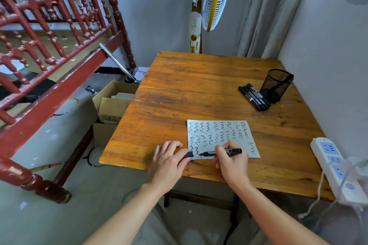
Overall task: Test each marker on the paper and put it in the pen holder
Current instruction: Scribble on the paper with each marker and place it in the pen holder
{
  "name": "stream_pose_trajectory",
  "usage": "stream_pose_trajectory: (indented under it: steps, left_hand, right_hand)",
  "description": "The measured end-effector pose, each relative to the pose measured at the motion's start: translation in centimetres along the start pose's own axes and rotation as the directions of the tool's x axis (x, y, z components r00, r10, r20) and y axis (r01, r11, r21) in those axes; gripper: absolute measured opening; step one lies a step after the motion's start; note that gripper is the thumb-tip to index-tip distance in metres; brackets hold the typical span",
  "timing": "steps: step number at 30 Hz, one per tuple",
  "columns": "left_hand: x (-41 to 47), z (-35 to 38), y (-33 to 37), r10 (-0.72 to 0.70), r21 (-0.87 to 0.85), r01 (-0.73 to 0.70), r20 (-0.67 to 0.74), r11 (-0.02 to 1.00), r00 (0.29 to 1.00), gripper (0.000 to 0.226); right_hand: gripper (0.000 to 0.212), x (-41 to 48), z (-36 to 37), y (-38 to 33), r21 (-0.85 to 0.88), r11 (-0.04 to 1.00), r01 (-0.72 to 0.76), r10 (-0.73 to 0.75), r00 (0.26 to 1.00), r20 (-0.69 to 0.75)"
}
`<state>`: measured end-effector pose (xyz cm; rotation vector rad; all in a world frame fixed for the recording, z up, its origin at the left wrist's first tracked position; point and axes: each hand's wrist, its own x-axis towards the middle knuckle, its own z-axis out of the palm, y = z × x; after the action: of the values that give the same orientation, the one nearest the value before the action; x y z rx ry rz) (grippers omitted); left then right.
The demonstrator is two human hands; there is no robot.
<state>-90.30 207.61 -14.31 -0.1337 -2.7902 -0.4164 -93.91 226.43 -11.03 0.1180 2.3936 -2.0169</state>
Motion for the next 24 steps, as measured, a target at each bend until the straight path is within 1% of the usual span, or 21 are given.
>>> stream_pose_trajectory:
  steps: [3,5,9,11,13,18,21,24]
  left_hand:
    - [0.0,-0.1,0.0,-0.008,0.004,0.008,0.007,1.0,1.0,0.04]
    - [0.0,-0.1,0.0,-0.008,-0.009,0.008,0.005,1.0,1.0,0.039]
    - [-0.1,-0.4,0.2,0.0,-0.076,-0.002,-0.026,0.997,1.0,0.04]
    - [-0.1,-0.6,0.5,-0.024,-0.155,0.013,-0.069,0.988,0.997,0.04]
    - [-0.2,-0.9,1.1,-0.037,-0.225,0.011,-0.107,0.974,0.994,0.04]
    - [-0.5,-1.7,3.0,0.005,-0.336,-0.066,-0.18,0.94,0.984,0.039]
    - [-0.7,-2.0,3.7,0.022,-0.353,-0.086,-0.181,0.932,0.983,0.037]
    - [-1.1,-2.2,4.3,0.074,-0.353,-0.121,-0.144,0.928,0.987,0.033]
  right_hand:
    - [0.023,-0.3,0.0,-0.1,-0.017,1.0,0.014,-0.013,0.998,0.06]
    - [0.026,-0.5,-0.2,-0.2,0.017,1.0,0.005,-0.007,0.997,0.077]
    - [0.023,0.1,-1.1,-1.1,0.209,0.973,-0.098,0.107,0.994,-0.03]
    - [0.027,0.1,-1.7,-1.8,0.245,0.962,-0.122,0.133,0.991,-0.027]
    - [0.031,-0.2,-2.2,-2.7,0.26,0.958,-0.119,0.121,0.993,0.01]
    - [0.027,-0.7,-2.7,-3.9,0.299,0.949,-0.097,0.091,0.995,0.034]
    - [0.028,-1.0,-3.0,-4.0,0.289,0.954,-0.079,0.067,0.996,0.053]
    - [0.03,-1.5,-3.2,-3.9,0.259,0.963,-0.071,0.043,0.993,0.113]
